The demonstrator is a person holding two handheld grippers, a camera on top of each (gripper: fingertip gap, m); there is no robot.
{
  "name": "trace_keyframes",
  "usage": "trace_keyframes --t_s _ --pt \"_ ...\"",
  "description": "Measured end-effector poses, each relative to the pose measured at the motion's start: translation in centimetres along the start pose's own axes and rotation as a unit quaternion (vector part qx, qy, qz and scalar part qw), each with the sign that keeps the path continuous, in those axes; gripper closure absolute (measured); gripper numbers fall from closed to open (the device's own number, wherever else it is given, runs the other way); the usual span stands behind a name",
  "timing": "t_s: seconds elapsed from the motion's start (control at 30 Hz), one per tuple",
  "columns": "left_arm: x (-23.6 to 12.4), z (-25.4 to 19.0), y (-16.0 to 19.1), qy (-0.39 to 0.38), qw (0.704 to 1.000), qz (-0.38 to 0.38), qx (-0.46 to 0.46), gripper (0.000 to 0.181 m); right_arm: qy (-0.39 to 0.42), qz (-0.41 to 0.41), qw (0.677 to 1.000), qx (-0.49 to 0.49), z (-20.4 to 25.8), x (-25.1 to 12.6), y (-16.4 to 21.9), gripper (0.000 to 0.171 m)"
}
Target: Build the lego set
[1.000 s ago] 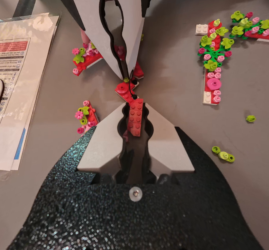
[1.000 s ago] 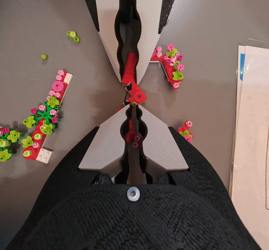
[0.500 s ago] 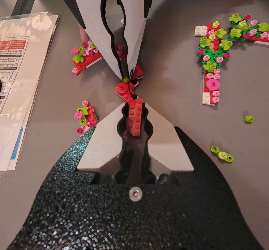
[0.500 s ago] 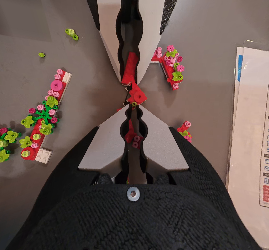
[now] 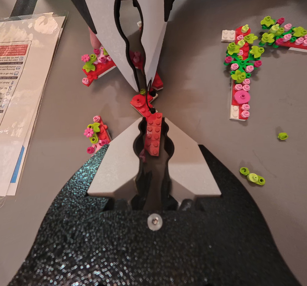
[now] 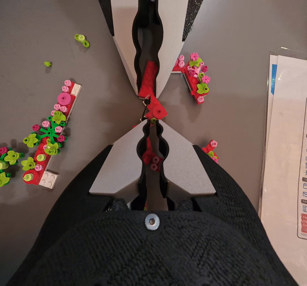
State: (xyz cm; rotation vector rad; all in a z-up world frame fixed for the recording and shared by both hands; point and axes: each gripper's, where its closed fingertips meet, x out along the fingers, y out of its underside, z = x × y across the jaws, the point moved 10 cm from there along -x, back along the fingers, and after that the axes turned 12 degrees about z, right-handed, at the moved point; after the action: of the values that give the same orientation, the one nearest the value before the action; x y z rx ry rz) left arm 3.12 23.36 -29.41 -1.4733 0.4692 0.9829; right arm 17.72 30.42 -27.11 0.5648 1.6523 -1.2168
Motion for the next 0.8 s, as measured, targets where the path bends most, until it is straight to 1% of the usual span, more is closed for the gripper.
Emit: trace_keyframes --t_s 0.33,0.43,0.5,0.6,0.63,0.7,0.8 --pt "0.0 0.0 0.0 0.001 1.0 -0.001 -0.001 0.164 -0.005 -0.013 1.0 0.002 0.1 -0.5 0.1 0.161" --pt "0.0 0.0 0.0 -0.003 1.0 -0.001 0.004 0.164 -0.015 -0.031 0.999 0.019 -0.1 -0.9 0.3 0.159" --pt "0.0 -0.1 0.0 -0.01 1.0 -0.002 0.012 0.164 -0.032 -0.052 0.996 0.061 -0.5 -1.2 0.5 0.156" --pt "-0.1 -0.2 0.0 -0.02 1.0 -0.003 0.024 0.164 -0.062 -0.07 0.982 0.165 -1.3 -1.5 0.9 0.152" --pt "-0.1 -0.3 0.0 -0.021 0.999 -0.005 0.027 0.164 -0.066 -0.079 0.979 0.178 -1.2 -1.6 0.8 0.152" --pt "-0.1 -0.4 0.0 -0.023 0.999 -0.005 0.029 0.164 -0.047 -0.089 0.979 0.176 -0.7 -1.9 0.5 0.152" --pt "-0.1 -0.3 0.0 -0.021 1.0 -0.004 0.013 0.164 0.026 -0.071 0.987 0.145 0.7 -2.2 -0.1 0.144"
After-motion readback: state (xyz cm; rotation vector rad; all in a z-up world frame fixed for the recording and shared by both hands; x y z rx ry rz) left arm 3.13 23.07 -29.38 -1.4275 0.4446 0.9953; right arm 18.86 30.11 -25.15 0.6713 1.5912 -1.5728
